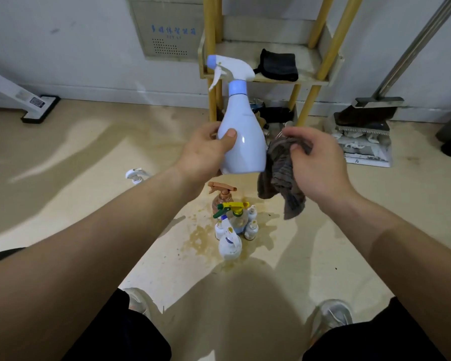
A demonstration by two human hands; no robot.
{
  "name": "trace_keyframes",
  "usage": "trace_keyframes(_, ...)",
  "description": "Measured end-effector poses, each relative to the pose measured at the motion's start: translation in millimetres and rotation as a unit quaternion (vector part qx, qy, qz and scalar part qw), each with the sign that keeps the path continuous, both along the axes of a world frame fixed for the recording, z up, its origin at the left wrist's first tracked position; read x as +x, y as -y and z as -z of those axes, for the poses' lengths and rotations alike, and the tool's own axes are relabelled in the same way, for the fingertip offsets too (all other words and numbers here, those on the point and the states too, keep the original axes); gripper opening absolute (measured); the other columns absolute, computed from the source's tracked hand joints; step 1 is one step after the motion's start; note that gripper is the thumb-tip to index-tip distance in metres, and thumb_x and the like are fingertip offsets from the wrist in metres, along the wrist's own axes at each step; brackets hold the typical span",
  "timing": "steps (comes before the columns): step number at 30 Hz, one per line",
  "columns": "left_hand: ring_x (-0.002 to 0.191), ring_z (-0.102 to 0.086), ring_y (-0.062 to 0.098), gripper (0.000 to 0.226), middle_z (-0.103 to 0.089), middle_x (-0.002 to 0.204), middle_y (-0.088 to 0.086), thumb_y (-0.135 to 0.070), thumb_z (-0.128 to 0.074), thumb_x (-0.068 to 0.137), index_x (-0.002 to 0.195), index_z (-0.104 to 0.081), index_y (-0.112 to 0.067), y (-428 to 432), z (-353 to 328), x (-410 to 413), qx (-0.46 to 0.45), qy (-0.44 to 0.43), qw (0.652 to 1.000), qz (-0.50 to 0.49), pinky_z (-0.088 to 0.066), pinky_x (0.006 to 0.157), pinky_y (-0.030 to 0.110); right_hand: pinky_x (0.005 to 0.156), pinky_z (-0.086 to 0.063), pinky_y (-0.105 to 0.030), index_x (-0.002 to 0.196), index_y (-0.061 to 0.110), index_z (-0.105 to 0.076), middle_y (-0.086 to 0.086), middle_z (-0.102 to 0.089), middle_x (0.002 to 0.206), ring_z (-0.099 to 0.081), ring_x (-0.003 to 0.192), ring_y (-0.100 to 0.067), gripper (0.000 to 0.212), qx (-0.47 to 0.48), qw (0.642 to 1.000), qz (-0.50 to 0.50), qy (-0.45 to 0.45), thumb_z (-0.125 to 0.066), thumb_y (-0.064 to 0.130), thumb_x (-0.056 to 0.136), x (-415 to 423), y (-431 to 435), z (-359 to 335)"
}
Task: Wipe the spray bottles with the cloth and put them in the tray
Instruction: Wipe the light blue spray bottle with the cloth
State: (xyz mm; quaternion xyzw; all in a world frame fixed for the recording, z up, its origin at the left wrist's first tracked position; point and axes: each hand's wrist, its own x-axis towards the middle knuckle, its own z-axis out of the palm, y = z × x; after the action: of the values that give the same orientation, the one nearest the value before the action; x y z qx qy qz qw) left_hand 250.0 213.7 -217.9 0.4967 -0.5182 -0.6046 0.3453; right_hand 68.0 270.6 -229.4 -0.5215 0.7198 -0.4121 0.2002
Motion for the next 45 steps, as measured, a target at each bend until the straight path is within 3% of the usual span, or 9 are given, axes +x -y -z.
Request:
trace_keyframes(3, 0.11, -0.066, 0.028, 0.024, -0.067, 0.122, 0.006, -0.027, -0.059, 0.101, 0.124, -0.06, -0.019, -11.3, 2.0, -7.7, 0.003, -0.01, 1.0, 0.012, -0.057, 0.089, 0.056, 0.107, -0.047, -0.035, 0.129, 0.022, -0.064, 0.013, -0.064, 0.121, -0.059, 0.117, -0.008, 0.035, 0.006, 0.997, 0.002, 0.081, -0.045, 0.01, 0.102, 6.1, 4.0, 3.4)
trace_keyframes(8, 0.11, -0.068, 0.021, 0.046, -0.069, 0.12, -0.001, -0.037, -0.073, 0.089, 0.13, -0.061, -0.019, -24.4, 2.1, -11.9, -0.078, 0.009, 0.997, 0.003, -0.059, 0.088, 0.049, 0.073, -0.05, -0.014, 0.133, 0.026, -0.058, 0.014, -0.066, 0.115, -0.065, 0.099, 0.0, 0.04, 0.029, 0.988, -0.085, 0.125, -0.053, 0.048, 0.1, 20.6, -2.7, 0.3)
trace_keyframes(14, 0.102, -0.072, 0.017, 0.034, -0.071, 0.12, -0.001, -0.012, -0.053, 0.103, 0.133, -0.063, -0.024, -24.2, -3.7, -6.8, -0.051, -0.026, 0.997, 0.053, -0.059, 0.076, 0.026, 0.082, -0.057, -0.033, 0.127, 0.024, -0.061, 0.01, -0.071, 0.113, -0.07, 0.099, -0.01, 0.048, 0.026, 0.975, -0.101, 0.197, -0.06, 0.056, 0.092, 9.4, 0.9, 3.4)
trace_keyframes(19, 0.107, -0.07, 0.015, 0.041, -0.07, 0.12, -0.002, 0.0, -0.058, 0.098, 0.132, -0.065, -0.022, -23.1, -6.6, 1.8, -0.063, -0.021, 0.995, 0.075, -0.06, 0.085, 0.028, 0.077, -0.059, -0.029, 0.128, 0.026, -0.059, 0.008, -0.07, 0.114, -0.07, 0.098, -0.011, 0.071, 0.045, 0.972, -0.116, 0.2, -0.07, 0.068, 0.072, 6.1, -0.4, -1.4)
trace_keyframes(26, 0.091, -0.062, 0.016, 0.023, -0.072, 0.103, 0.0, -0.021, -0.048, 0.105, 0.111, -0.07, -0.019, -16.7, -6.0, 6.5, -0.04, 0.108, 0.992, 0.05, -0.051, 0.079, 0.029, 0.077, -0.057, -0.037, 0.108, 0.024, -0.065, 0.001, -0.074, 0.101, -0.073, 0.091, -0.02, 0.042, 0.05, 0.938, -0.099, 0.329, -0.068, 0.049, 0.075, 3.0, -1.0, -0.1)
trace_keyframes(30, 0.113, -0.056, 0.016, 0.042, -0.062, 0.125, 0.0, -0.004, -0.049, 0.098, 0.135, -0.058, -0.022, -19.0, 8.8, 4.0, 0.036, 0.131, 0.987, 0.085, -0.039, 0.068, 0.023, 0.079, -0.058, -0.039, 0.108, 0.018, -0.065, -0.004, -0.075, 0.097, -0.073, 0.09, -0.022, 0.053, 0.042, 0.892, -0.11, 0.437, -0.074, 0.048, 0.065, 3.9, -0.3, -1.4)
trace_keyframes(32, 0.096, -0.059, 0.013, 0.058, -0.064, 0.117, -0.001, 0.005, -0.05, 0.092, 0.142, -0.051, -0.024, -22.3, 13.4, 1.8, 0.071, 0.1, 0.984, 0.127, -0.038, 0.063, 0.023, 0.08, -0.059, -0.038, 0.109, 0.017, -0.065, -0.006, -0.075, 0.1, -0.072, 0.092, -0.023, 0.063, 0.039, 0.877, -0.122, 0.463, -0.072, 0.052, 0.058, 4.7, -0.1, -2.0)
trace_keyframes(38, 0.068, -0.057, 0.021, 0.044, -0.064, 0.096, 0.011, 0.014, -0.055, 0.092, 0.128, -0.061, -0.011, -17.1, 22.3, 5.5, 0.017, 0.099, 0.983, 0.152, -0.049, 0.058, 0.029, 0.084, -0.059, -0.043, 0.112, 0.014, -0.065, -0.007, -0.074, 0.102, -0.072, 0.095, -0.025, 0.066, 0.026, 0.895, -0.13, 0.426, -0.073, 0.051, 0.059, 0.5, 1.5, -0.8)
trace_keyframes(45, 0.05, -0.055, 0.006, 0.036, -0.067, 0.084, 0.0, 0.015, -0.047, 0.092, 0.095, -0.069, -0.014, -11.7, 18.2, 4.5, -0.036, 0.101, 0.989, 0.098, -0.043, 0.053, 0.024, 0.07, -0.056, -0.03, 0.111, 0.022, -0.066, 0.003, -0.074, 0.101, -0.072, 0.095, -0.021, 0.054, 0.034, 0.932, -0.191, 0.307, -0.072, 0.05, 0.065, -4.1, -1.2, 2.3)
